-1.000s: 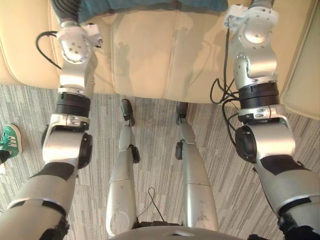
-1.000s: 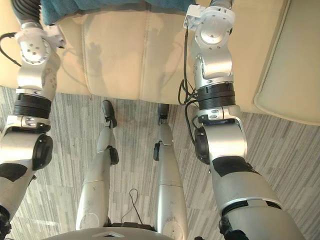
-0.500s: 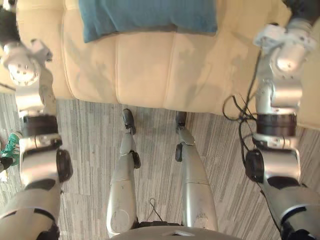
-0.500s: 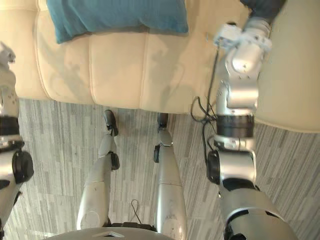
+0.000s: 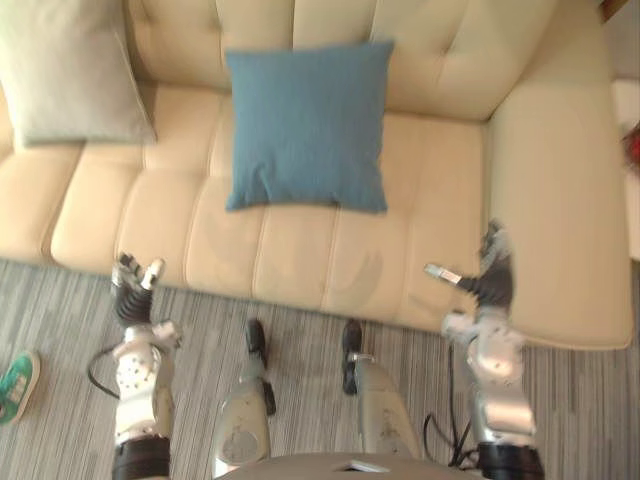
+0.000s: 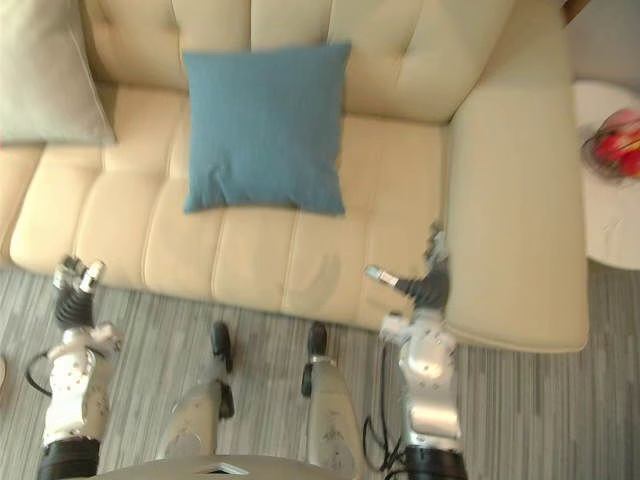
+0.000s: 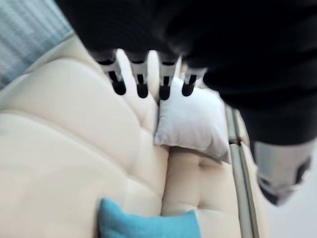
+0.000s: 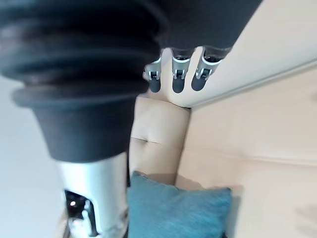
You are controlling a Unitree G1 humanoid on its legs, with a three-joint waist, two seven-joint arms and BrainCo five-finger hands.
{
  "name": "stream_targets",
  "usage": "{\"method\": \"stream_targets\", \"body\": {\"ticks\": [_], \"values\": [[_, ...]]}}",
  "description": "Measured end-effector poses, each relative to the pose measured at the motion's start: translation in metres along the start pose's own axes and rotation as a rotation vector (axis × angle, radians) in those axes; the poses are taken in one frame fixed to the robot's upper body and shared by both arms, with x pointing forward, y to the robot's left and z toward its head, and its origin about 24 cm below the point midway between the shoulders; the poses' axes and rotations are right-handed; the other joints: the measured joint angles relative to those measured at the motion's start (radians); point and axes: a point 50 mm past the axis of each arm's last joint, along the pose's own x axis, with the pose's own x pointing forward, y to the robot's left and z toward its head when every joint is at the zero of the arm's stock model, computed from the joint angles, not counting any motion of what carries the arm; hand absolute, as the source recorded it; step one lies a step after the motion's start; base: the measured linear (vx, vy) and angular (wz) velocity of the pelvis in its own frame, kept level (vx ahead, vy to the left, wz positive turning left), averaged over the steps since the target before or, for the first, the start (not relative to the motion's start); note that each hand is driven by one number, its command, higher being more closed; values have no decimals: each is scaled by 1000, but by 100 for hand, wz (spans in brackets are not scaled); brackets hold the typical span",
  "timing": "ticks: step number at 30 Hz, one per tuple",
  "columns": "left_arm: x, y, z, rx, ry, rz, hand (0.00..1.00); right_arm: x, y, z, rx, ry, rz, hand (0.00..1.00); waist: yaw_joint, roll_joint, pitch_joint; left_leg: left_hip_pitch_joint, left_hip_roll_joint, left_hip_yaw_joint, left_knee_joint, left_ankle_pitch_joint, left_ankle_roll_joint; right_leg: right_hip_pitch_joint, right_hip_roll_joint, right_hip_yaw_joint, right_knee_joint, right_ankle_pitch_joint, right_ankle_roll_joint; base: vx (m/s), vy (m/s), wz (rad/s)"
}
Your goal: Pick up cushions and gather them together orderly.
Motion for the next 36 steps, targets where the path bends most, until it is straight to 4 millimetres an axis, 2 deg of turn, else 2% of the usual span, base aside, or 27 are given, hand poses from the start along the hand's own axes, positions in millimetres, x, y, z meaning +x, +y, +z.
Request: {"method": "stream_targets", "body": {"ticks": [3, 4, 5, 7, 11, 15, 18, 20, 22, 23, 24, 25, 26, 27, 28, 29, 30, 31, 32, 33, 34, 35, 36], "values": [[-21, 8, -55, 61, 240, 8, 0, -30, 7, -63, -58, 291, 54, 0, -3, -5, -70, 83, 1, 20, 0, -40, -10, 87, 2, 0, -35, -11, 5, 131, 20, -16], [-34, 15, -80, 94, 359, 30, 0, -46, 10, -90, -67, 422, 68, 0, -7, -5, -98, 118, 4, 29, 0, -54, -11, 128, 3, -3, -60, -10, 5, 134, 20, -22], [-42, 18, -93, 113, 420, 38, 0, -54, 12, -102, -71, 487, 77, 0, -10, -6, -110, 136, 5, 34, 0, -61, -9, 151, 3, -4, -73, -8, 5, 148, 26, -26], [-67, 24, -125, 186, 590, 43, 0, -85, 14, -138, -63, 702, 85, 0, -15, -6, -145, 199, 9, 56, 0, -90, -16, 226, 12, 7, -126, 3, 11, 138, 28, -26], [-98, 36, -154, 237, 777, 65, 0, -120, 2, -172, -20, 946, 1, 0, -14, -8, -175, 271, 11, 94, 0, -122, -23, 308, 27, 49, -211, 43, 22, 120, 32, -36], [-106, 47, -162, 275, 836, 88, 0, -128, -8, -182, 19, 1021, -78, 0, -19, -11, -187, 317, 3, 112, 0, -143, -28, 377, 28, 78, -284, 80, 33, 76, 28, -19], [-106, 50, -162, 286, 844, 91, 0, -129, -8, -183, 25, 1034, -85, 0, -20, -16, -191, 328, -3, 120, 0, -146, -23, 386, 27, 94, -291, 84, 34, 47, 30, -12], [-106, 52, -162, 292, 847, 97, 0, -129, -8, -184, 24, 1037, -83, 0, -15, -22, -186, 343, -5, 144, 0, -154, -22, 386, 27, 117, -288, 86, 34, 16, 34, -38], [-98, 49, -159, 292, 825, 91, 0, -119, 0, -180, 27, 1010, -58, 0, 2, -27, -149, 338, -1, 201, 69, -193, -18, 354, 29, 167, -248, 96, 35, -49, 43, -81], [-92, 46, -157, 292, 807, 90, 0, -111, 7, -178, 26, 988, -33, 0, 8, -37, -134, 290, 9, 237, 150, -235, -8, 314, 29, 189, -227, 116, 43, -101, 23, -79], [-89, 43, -155, 290, 798, 86, 0, -109, 9, -177, 22, 981, -22, 0, 5, -40, -127, 266, 15, 244, 184, -248, 2, 299, 29, 184, -227, 136, 45, -202, -11, -82], [-80, 35, -151, 273, 768, 75, 0, -104, 13, -175, 17, 966, -3, 0, 11, -25, -113, 216, 49, 262, 234, -271, 34, 274, 42, 170, -265, 212, 49, -201, -6, -46], [-73, 28, -147, 258, 740, 67, 0, -97, 15, -172, 22, 946, -2, 0, 9, -20, -95, 191, 70, 272, 252, -264, 28, 237, 28, 90, -144, 134, 16, -222, 7, -26], [-70, 27, -145, 259, 731, 63, 0, -99, 13, -173, 24, 958, -6, 0, 9, -22, -91, 194, 71, 265, 254, -261, 29, 208, 10, 37, 47, 16, -9, -108, -39, 16], [-70, 30, -145, 271, 730, 65, 0, -104, 13, -175, 16, 976, -5, 0, 8, -29, -87, 194, 70, 250, 271, -257, 29, 217, -31, -16, 268, -89, 1, -71, -50, 30], [-70, 33, -144, 276, 731, 71, 0, -108, 13, -177, 11, 989, -1, 0, 7, -36, -89, 188, 68, 244, 276, -255, 27, 232, -47, -29, 319, -112, 8, -117, -171, 36], [-71, 42, -144, 292, 734, 85, 0, -113, 18, -180, 0, 1023, 25, 0, 11, -60, -104, 174, 61, 233, 286, -244, 22, 263, -91, -41, 400, -156, 36, -122, -154, 27], [-71, 44, -144, 296, 736, 92, 0, -115, 20, -181, -4, 1031, 37, 0, 12, -68, -108, 167, 58, 230, 287, -234, 19, 277, -108, -42, 408, -168, 49, -141, -242, 25], [-71, 50, -143, 304, 738, 115, 0, -114, 24, -181, -7, 1038, 52, 0, 19, -92, -118, 146, 48, 225, 295, -203, 8, 288, -105, -37, 342, -196, 79, -55, -179, 6], [-73, 49, -145, 296, 746, 118, 0, -112, 22, -181, -13, 1032, 49, 0, 25, -81, -119, 132, 56, 222, 290, -192, 4, 294, -83, -35, 304, -200, 77, -107, -196, -21], [-79, 41, -149, 266, 766, 114, 0, -104, 18, -179, -27, 1011, 45, 0, 39, -50, -123, 106, 73, 214, 256, -163, 11, 310, -40, -27, 190, -199, 75, -191, -205, -31], [-82, 35, -152, 242, 776, 111, 0, -89, 15, -175, -44, 972, 43, 0, 41, -19, -109, 94, 76, 209, 223, -125, 3, 329, -21, -30, 106, -202, 68, -176, -159, -28], [-82, 32, -152, 240, 778, 103, 0, -85, 11, -174, -54, 963, 38, 0, 40, -14, -96, 88, 79, 206, 212, -111, -1, 331, -12, -33, 78, -197, 59, -196, -136, -7]]}}
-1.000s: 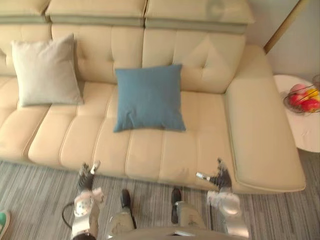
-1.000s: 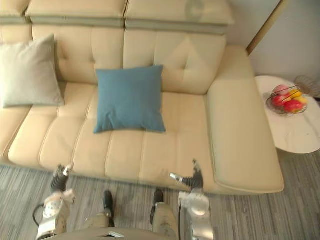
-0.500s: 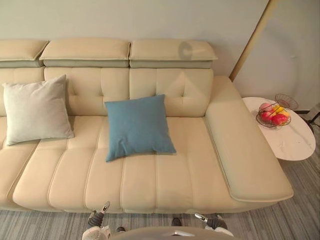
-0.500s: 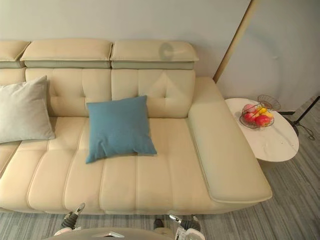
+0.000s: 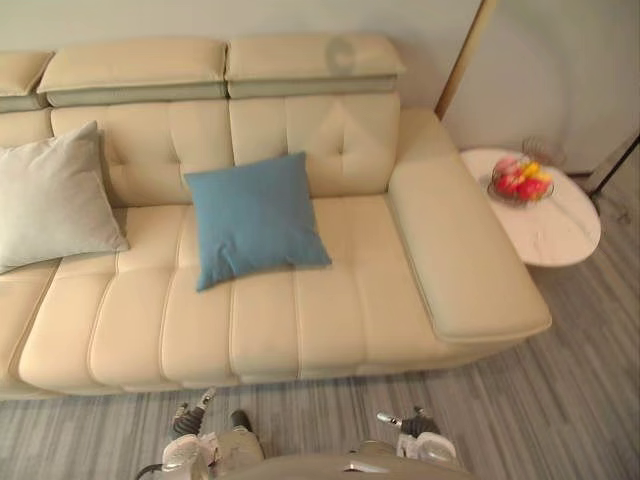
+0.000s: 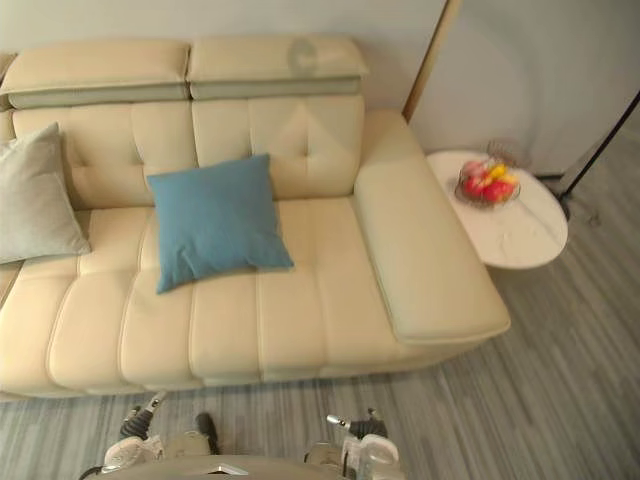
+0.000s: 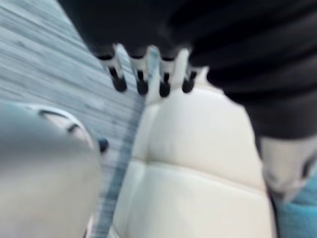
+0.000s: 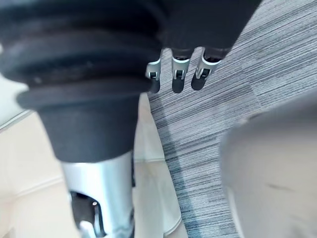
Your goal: Pick up cushions and gather them together orderly.
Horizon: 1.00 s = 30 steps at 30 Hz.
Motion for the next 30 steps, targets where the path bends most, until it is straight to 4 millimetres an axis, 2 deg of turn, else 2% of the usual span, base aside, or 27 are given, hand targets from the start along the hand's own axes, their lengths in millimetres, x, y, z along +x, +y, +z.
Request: {"method": "stream_targets", "body": {"ticks": [2, 3, 6, 8, 11, 12, 13, 14, 16, 17, 18, 19, 20, 21, 22, 23, 24, 25, 27, 30], "values": [[-1, -7, 1, 14, -5, -22, 0, 3, -7, 7, -13, -14, -27, 0, -3, 37, 21, -6, 14, -27, -17, 33, -1, 31, 29, -6, -77, 38, -30, -244, -75, 6], [-1, -8, -1, 21, -2, -19, 0, 2, -9, 1, -13, -2, -40, 0, -4, 46, 26, 3, 21, -44, -19, 37, -8, 68, 41, -20, -134, 62, -37, -211, -44, 12], [-1, -6, 0, 23, -5, -11, 0, 0, -6, -2, -8, 7, -34, 0, -4, 50, 24, 7, 18, -34, -54, 53, -3, 80, 42, -30, -192, 88, -48, -211, 21, 3], [-1, -4, 1, 25, -11, -9, 0, -1, -1, -6, 0, 17, -20, 0, -5, 41, 31, 22, 6, -16, -102, 66, 2, 79, 38, -29, -211, 100, -59, -187, 60, 1], [-1, -6, 1, 43, -13, -16, 0, -5, -2, -16, 9, 34, -25, 0, -17, 25, 34, 39, -44, -10, -156, 43, -19, 83, -6, -34, -225, 100, -58, -155, 109, 20], [0, -4, 5, 39, -23, -13, 0, -7, 0, -22, 21, 52, -23, 0, -16, -2, 40, 33, -57, 2, -112, 24, 4, 86, -41, -26, -232, 100, -58, -6, 69, -14], [0, -5, 4, 24, -23, -11, 0, -7, -2, -21, 17, 51, -27, 0, -4, 12, 38, 34, -54, -14, -15, 2, 43, 92, -49, -11, -226, 103, -50, 61, 104, -32], [-2, -6, -2, 38, -5, -19, 0, -6, -5, -18, 14, 40, -33, 0, -18, 34, 32, 27, -50, -19, 56, -60, 52, 101, -47, 4, -202, 109, -36, 41, 103, -30], [-2, -7, 0, 42, -12, -30, 0, -6, -5, -19, 19, 41, -31, 0, -30, 32, 31, -2, -47, -22, 138, -107, 59, 92, -65, 3, -164, 104, -24, -60, 160, 7], [-1, -5, 4, 43, -23, -28, 0, -8, 1, -23, 40, 60, -22, 0, -34, -5, 18, -12, -65, -6, 138, -129, 34, 80, -95, 10, -153, 96, -25, -102, 146, 18], [1, 3, 6, 48, -32, -11, 0, -10, 4, -27, 53, 78, -18, 0, -33, -40, 10, -19, -74, -5, 178, -140, 43, 68, -125, 10, -156, 92, -15, -86, 139, 9], [2, 3, 13, 27, -52, -11, 0, -12, 5, -32, 77, 98, -21, 0, -24, -44, 11, -79, -49, -46, 440, -199, 100, 61, -138, -3, -145, 93, -8, -59, 120, -46], [-2, -2, 0, 22, -13, -25, 0, -12, -9, -32, 83, 81, -57, 0, -14, 19, -5, -36, 1, -113, 550, -313, 56, 65, -87, 14, -151, 96, -1, -42, 137, -62], [-3, -4, -5, 21, 7, -28, 0, -11, -14, -30, 83, 72, -72, 0, -14, 45, -17, -13, 12, -132, 496, -368, 12, 63, -70, 18, -152, 104, 12, 12, 200, -68], [-3, -1, -16, 46, 62, -28, 0, -10, -16, -33, 104, 98, -82, 0, -35, 37, -40, 29, -41, -130, 381, -389, 27, 56, -84, 51, -166, 128, 25, 54, 182, -12], [-1, 5, -12, 74, 47, -21, 0, -12, -10, -40, 123, 129, -69, 0, -45, -11, -53, 74, -93, -119, 259, -318, 39, 64, -95, 47, -190, 145, 20, 74, 132, 10], [1, 9, -9, 107, 41, -20, 0, -14, -6, -46, 135, 152, -62, 0, -55, -37, -61, 94, -126, -121, 180, -276, 43, 69, -91, 37, -214, 158, 14, 87, 16, 44], [2, 8, -7, 141, 33, -30, 0, -14, -7, -50, 145, 172, -62, 0, -70, -42, -65, 97, -154, -136, 116, -238, 45, 83, -97, 25, -259, 174, -1, 86, 27, 39], [2, 5, -6, 161, 33, -41, 0, -12, -9, -47, 154, 171, -62, 0, -66, -34, -61, 111, -174, -140, 60, -196, 60, 89, -99, 25, -306, 203, -2, 108, 37, 17], [2, 9, -12, 177, 57, -34, 0, -12, -11, -48, 155, 178, -70, 0, -65, -25, -56, 152, -184, -155, 13, -171, 54, 125, -92, 21, -329, 203, -3, 100, -11, 14]]}}
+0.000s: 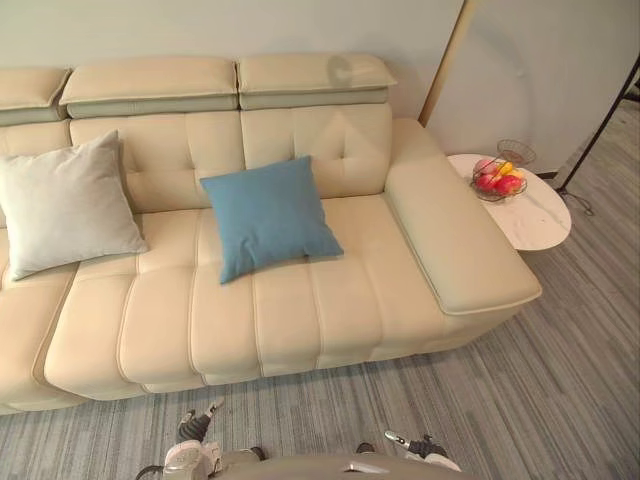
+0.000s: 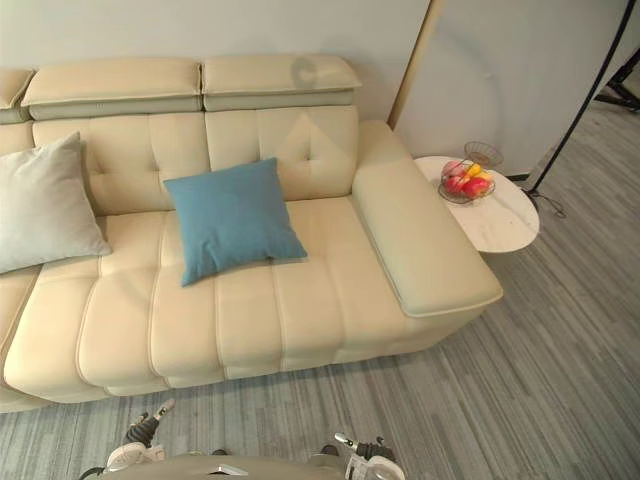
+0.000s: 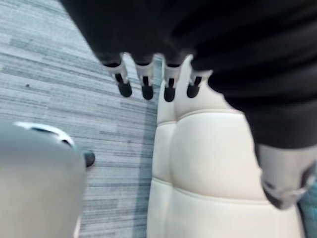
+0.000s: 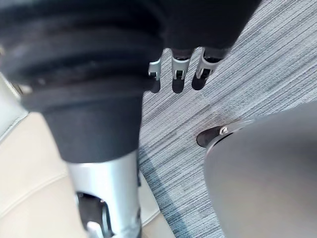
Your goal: Pick up cushions and gather them together orderly.
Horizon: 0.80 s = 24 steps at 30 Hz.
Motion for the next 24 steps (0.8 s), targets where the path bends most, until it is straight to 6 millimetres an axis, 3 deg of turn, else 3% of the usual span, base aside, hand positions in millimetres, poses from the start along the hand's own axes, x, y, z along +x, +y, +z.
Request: {"method": "stream_targets", "body": {"ticks": [7, 16, 24], "values": [[0, -2, -3, 31, 11, -9, 0, 3, -4, 3, -18, 13, -8, 0, 2, 16, 2, 62, 11, -1, -94, 34, -14, 40, 29, 0, -55, 2, -12, 63, -51, -3], [1, -1, -2, 71, 8, -18, 0, 4, -4, 2, -45, 23, -3, 0, -5, -10, 11, 113, 16, 24, -119, 34, -14, 79, 38, 8, -96, 25, -33, 7, -15, -10], [2, -1, 3, 98, -5, -23, 0, 4, -4, 4, -72, 14, 2, 0, -10, -20, 25, 130, 34, 114, -83, 13, -30, 30, 60, 147, -93, 58, -16, -85, -25, -46]]}}
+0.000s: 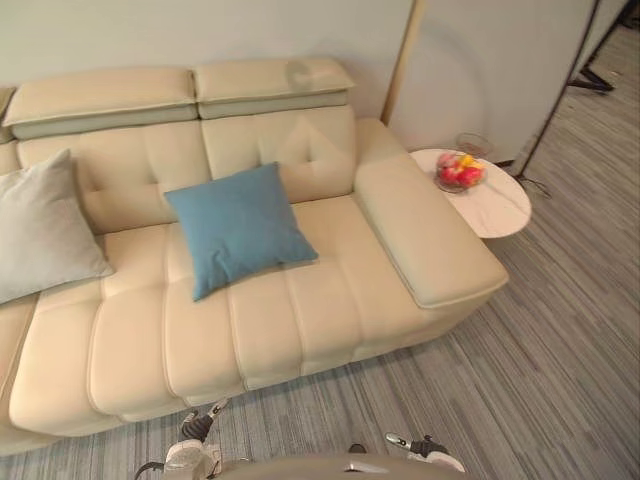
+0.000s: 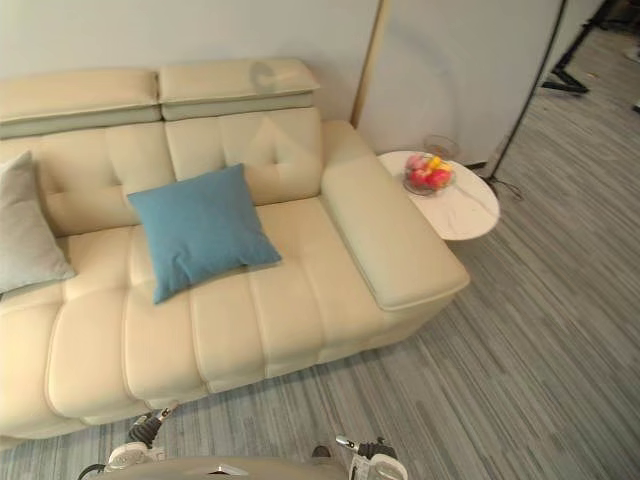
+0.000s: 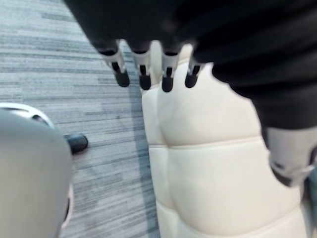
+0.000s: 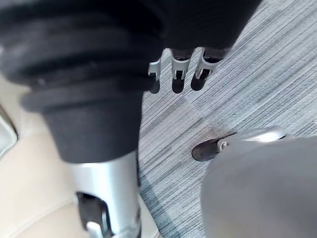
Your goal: Pick up cushions and gather them together orderly.
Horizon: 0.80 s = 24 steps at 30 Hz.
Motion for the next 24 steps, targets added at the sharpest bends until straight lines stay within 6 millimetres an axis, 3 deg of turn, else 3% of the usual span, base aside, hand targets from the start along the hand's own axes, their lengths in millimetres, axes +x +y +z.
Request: {"method": "stream_targets", "body": {"ticks": [5, 9, 15, 16, 24], "values": [[0, 0, 1, 16, -5, -5, 0, -1, -4, -6, -6, 24, -10, 0, -1, -3, 3, 0, -6, 15, 4, -20, -20, -26, 3, 45, -11, 18, -3, -127, -31, -35], [0, 0, 1, 17, -2, -4, 0, -1, -7, -12, -8, 40, -16, 0, -3, -2, 2, 0, -16, -29, 8, -38, -12, -25, 8, 56, -26, 33, -7, -61, -15, -18], [0, 0, 0, 18, 3, -4, 0, -1, -9, -11, -9, 39, -21, 0, -2, 8, -1, 3, -13, -55, 19, -30, 0, -9, 13, 45, -29, 40, 4, 27, -33, 3], [0, 4, -8, 10, 43, 1, 0, 0, -10, -15, -28, 60, -18, 0, 2, 6, -34, 33, -18, -89, -22, -6, 6, 21, 11, -13, -39, 41, 2, 26, -20, 6], [0, 4, -8, 10, 43, 1, 0, 0, -9, -15, -28, 59, -17, 0, 2, 4, -35, 35, -19, -91, -29, -2, 6, 21, 11, -16, -39, 41, 2, 0, 0, 0]]}}
